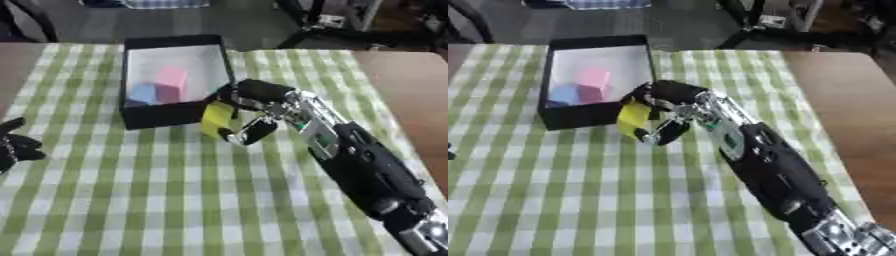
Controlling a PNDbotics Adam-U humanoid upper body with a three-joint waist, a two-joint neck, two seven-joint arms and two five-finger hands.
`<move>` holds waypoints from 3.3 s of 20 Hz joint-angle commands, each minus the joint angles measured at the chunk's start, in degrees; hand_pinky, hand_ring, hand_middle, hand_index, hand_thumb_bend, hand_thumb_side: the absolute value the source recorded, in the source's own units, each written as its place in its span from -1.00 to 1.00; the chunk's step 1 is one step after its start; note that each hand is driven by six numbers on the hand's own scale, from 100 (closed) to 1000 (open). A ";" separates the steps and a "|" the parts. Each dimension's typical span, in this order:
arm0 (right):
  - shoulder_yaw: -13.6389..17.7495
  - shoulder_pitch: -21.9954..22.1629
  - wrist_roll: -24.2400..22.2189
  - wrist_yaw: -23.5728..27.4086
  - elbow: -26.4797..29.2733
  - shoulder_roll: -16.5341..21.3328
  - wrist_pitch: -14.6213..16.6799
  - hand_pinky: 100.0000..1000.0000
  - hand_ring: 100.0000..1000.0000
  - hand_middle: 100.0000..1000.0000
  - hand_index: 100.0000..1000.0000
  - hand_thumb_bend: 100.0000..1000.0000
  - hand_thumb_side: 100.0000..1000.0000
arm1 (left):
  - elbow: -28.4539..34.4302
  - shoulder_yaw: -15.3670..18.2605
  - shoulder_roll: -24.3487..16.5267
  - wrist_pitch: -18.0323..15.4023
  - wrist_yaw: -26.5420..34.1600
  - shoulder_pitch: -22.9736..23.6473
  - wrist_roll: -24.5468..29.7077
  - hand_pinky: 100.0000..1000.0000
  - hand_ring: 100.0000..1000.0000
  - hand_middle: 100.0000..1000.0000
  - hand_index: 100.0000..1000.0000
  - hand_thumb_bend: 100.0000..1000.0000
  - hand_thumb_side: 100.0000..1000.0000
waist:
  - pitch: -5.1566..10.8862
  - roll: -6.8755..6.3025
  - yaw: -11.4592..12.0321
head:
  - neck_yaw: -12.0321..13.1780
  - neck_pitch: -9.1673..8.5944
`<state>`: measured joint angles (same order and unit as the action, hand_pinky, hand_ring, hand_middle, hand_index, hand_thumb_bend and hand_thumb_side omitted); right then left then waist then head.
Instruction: Pick up objects on the table and place them in the box.
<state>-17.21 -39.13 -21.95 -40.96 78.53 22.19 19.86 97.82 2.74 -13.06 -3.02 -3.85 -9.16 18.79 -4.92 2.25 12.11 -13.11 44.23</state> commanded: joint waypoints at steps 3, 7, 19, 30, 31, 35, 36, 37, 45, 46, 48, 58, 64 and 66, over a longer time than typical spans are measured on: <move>2.65 -7.72 -0.60 6.89 -0.11 4.90 -2.89 0.69 0.13 -0.44 0.27 -1.00 -0.73 | 0.68 0.16 -0.49 0.00 -0.07 -0.43 -0.05 0.38 0.08 0.08 0.80 -0.82 1.00 | 1.83 -0.22 0.43 | 0.26 -0.11; 5.83 -14.14 0.19 7.19 -9.50 2.24 -5.15 0.70 0.10 -0.43 0.28 -1.00 -0.72 | 0.74 -0.46 0.20 -0.05 0.17 -1.10 0.50 0.38 0.08 0.08 0.80 -0.82 1.00 | 1.32 -0.71 1.76 | -0.70 -0.11; 14.83 -20.86 11.10 -13.70 -37.43 -8.86 -7.34 0.78 0.36 0.36 0.79 -0.95 -0.23 | 0.83 -1.89 2.29 -0.13 0.80 -2.93 1.98 0.38 0.07 0.08 0.80 -0.82 1.00 | 0.09 -1.98 6.74 | -4.81 -0.11; 14.75 -20.43 10.45 -19.93 -37.00 -9.15 -5.28 0.86 0.65 0.92 0.99 -0.71 0.19 | 0.76 -1.77 1.96 -0.08 0.73 -2.66 1.89 0.38 0.07 0.07 0.80 -0.82 1.00 | 0.13 -1.76 6.02 | -4.24 -0.11; 14.69 -20.27 10.47 -19.49 -36.43 -8.94 -4.98 0.86 0.64 0.92 0.99 -0.73 0.16 | 0.76 -1.72 1.91 -0.07 0.72 -2.59 1.85 0.38 0.07 0.07 0.80 -0.82 1.00 | 0.16 -1.71 5.81 | -4.05 -0.11; 13.74 -19.06 11.69 -15.27 -31.55 -6.91 -2.94 0.84 0.56 0.80 0.95 -0.82 -0.02 | 0.76 -1.35 1.60 0.00 0.62 -2.19 1.54 0.38 0.07 0.07 0.80 -0.82 1.00 | 0.44 -1.26 4.53 | -2.86 -0.11; 13.27 -18.52 12.31 -13.52 -29.49 -5.97 -2.28 0.84 0.55 0.79 0.95 -0.83 -0.04 | 0.77 -1.24 1.48 0.02 0.58 -2.06 1.45 0.38 0.07 0.07 0.80 -0.82 1.00 | 0.53 -1.11 4.17 | -2.47 -0.11; 12.86 -17.93 13.01 -11.49 -27.24 -4.92 -1.73 0.82 0.49 0.73 0.92 -0.88 -0.16 | 0.76 -1.13 1.36 0.04 0.54 -1.92 1.35 0.38 0.07 0.07 0.80 -0.81 1.00 | 0.68 -0.95 3.74 | -1.98 -0.11; 13.22 -2.49 17.31 17.14 -1.85 6.69 -3.75 0.74 0.25 0.48 0.84 -1.00 -0.41 | 1.09 -0.27 0.30 0.16 0.47 -1.63 0.09 0.37 0.06 0.06 0.79 -0.81 1.00 | 1.31 0.81 -0.47 | 1.74 -0.11; 14.39 0.51 18.00 20.85 1.11 7.70 -4.59 0.73 0.23 0.46 0.83 -1.00 -0.41 | 1.14 -0.24 0.21 0.20 0.47 -1.73 -0.06 0.37 0.06 0.06 0.79 -0.81 1.00 | 1.26 1.02 -0.97 | 2.13 -0.11; 16.34 4.99 19.12 26.60 5.77 8.86 -6.26 0.70 0.16 0.37 0.79 -1.00 -0.42 | 1.24 -0.23 0.12 0.27 0.51 -1.87 -0.32 0.37 0.06 0.06 0.79 -0.80 1.00 | 1.16 1.30 -1.67 | 2.72 -0.11; 24.78 23.09 27.04 36.14 16.41 3.84 -8.42 0.66 0.09 0.27 0.76 -1.00 -0.32 | 1.19 -0.56 0.57 0.26 0.45 -1.36 -1.73 0.36 0.06 0.06 0.78 -0.82 1.00 | 0.64 1.49 -4.52 | 6.24 -0.11; 27.22 25.92 28.67 37.88 14.33 1.12 -9.66 0.63 0.06 0.22 0.73 -1.00 -0.22 | 1.09 -0.34 1.32 -0.39 0.71 -0.17 -2.91 0.36 0.06 0.06 0.78 -0.89 1.00 | 0.21 0.27 -5.98 | 8.51 -0.11; 28.08 28.60 29.24 39.42 14.18 -1.55 -8.85 0.63 0.06 0.21 0.72 -1.00 -0.21 | 0.91 -0.54 1.42 -0.67 0.65 0.21 -3.36 0.36 0.05 0.05 0.77 -0.90 1.00 | 0.35 0.02 -6.19 | 8.87 -0.11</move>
<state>9.74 -10.19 6.72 -2.61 92.49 20.97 10.80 97.86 2.05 -11.43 -3.48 -3.30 -8.60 15.93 -4.81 3.12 5.94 -4.70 44.23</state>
